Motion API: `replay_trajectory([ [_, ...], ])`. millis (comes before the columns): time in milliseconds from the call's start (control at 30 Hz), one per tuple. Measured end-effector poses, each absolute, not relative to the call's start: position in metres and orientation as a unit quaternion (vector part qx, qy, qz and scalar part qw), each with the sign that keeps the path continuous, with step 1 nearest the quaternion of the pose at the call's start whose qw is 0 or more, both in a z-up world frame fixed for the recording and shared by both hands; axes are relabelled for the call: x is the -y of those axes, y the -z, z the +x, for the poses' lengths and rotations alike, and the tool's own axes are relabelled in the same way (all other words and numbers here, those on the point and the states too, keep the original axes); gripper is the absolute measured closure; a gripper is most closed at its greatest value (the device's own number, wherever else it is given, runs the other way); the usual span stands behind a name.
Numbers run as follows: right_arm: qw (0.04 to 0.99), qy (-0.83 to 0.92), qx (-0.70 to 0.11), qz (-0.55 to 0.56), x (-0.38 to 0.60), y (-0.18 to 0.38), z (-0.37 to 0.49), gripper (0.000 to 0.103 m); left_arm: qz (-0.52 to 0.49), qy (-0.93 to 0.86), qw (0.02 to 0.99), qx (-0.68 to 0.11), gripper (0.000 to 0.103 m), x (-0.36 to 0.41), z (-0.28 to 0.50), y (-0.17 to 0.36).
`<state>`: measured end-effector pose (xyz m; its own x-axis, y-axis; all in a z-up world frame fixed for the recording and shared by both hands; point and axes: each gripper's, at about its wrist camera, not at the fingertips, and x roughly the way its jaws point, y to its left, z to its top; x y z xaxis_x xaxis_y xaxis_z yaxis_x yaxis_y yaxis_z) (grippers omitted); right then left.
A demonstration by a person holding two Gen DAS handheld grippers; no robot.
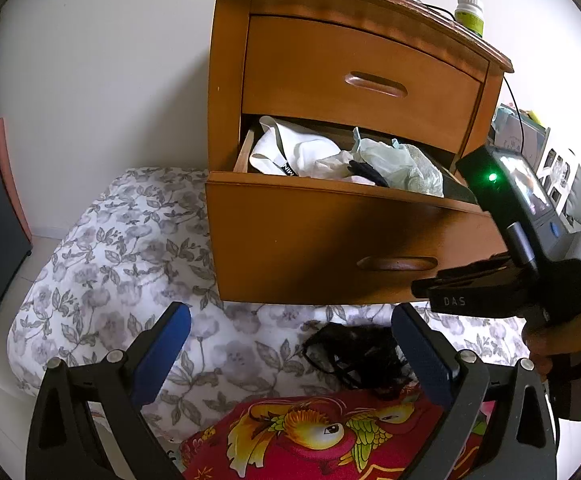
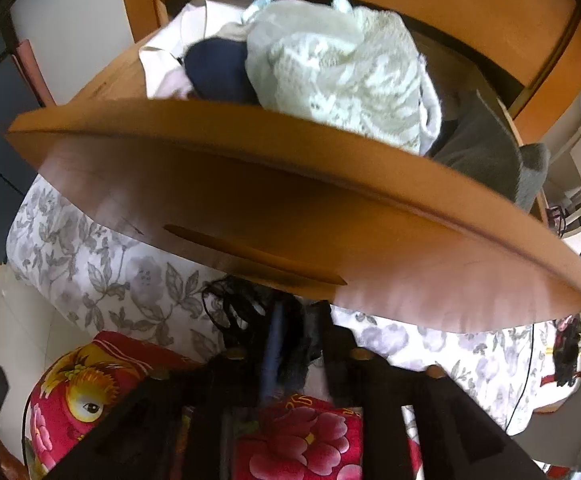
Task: Take underwear out of drawer
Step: 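Lower the black garment onto the bedspread below the drawer and open the right gripper, then withdraw the right gripper from the black garment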
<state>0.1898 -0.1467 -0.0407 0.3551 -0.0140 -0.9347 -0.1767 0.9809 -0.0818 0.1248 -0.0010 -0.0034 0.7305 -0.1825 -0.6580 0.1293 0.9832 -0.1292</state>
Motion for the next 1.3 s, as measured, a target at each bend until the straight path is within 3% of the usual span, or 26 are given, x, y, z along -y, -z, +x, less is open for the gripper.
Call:
replay_trajectory([
  [33,0.821,-0.05,-0.562,-0.087,0.145,0.039,0.189,0.05,-0.037,0.084,0.929,-0.357,0.003,0.001,0.125,0.003],
  [200,0.825,-0.058,-0.555,-0.092,0.141,0.03,0.18,0.043,-0.039,0.079,0.93,-0.357,0.003,-0.001,0.125,0.003],
  [733,0.849,-0.056,-0.521,-0.075,0.142,0.004,0.142,0.0,-0.045,0.062,0.933,-0.35,0.003,-0.006,0.125,0.002],
  [1300,0.885,-0.034,-0.463,-0.022,0.157,-0.001,0.095,0.0,-0.032,0.058,0.935,-0.349,0.003,0.001,0.121,0.002],
])
